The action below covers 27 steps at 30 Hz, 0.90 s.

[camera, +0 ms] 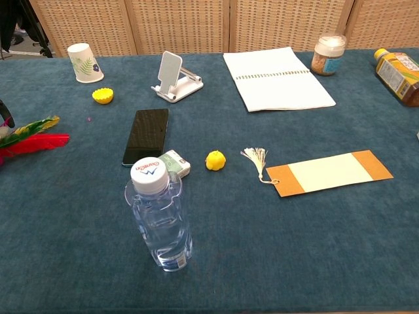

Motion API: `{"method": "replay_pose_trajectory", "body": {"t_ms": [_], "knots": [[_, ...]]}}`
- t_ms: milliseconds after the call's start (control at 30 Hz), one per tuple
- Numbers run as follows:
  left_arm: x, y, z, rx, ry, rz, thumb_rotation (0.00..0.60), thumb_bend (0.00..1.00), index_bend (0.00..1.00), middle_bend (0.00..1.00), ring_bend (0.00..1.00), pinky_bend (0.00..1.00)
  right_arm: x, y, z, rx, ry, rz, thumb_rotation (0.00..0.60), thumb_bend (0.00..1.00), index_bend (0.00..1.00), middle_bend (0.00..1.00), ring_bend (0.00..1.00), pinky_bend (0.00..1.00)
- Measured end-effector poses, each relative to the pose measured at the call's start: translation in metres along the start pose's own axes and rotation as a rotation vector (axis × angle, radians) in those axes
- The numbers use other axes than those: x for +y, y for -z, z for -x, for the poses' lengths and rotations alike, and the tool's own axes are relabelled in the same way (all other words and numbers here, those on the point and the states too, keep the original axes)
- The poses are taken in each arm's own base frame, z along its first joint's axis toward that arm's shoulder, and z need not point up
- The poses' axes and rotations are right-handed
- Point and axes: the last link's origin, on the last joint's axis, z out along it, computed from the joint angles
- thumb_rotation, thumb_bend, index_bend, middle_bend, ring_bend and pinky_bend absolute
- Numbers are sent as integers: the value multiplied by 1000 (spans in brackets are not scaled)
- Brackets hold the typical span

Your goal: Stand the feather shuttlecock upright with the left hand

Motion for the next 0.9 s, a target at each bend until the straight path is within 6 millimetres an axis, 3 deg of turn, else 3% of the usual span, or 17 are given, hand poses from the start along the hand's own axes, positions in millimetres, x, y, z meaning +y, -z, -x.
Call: {"method": "replay_pose_trajectory", "body": {"t_ms": [433, 900], "knots": [[-2, 0, 1, 4, -9, -8, 600, 582, 560, 0, 0, 0, -1, 1, -1, 4, 1, -3, 600, 0, 0, 0, 0, 0], [2, 0, -4, 22, 2, 7, 600, 567, 573, 0, 0, 0, -1, 1, -1, 5, 1, -4, 600, 0, 0, 0, 0, 0]]}}
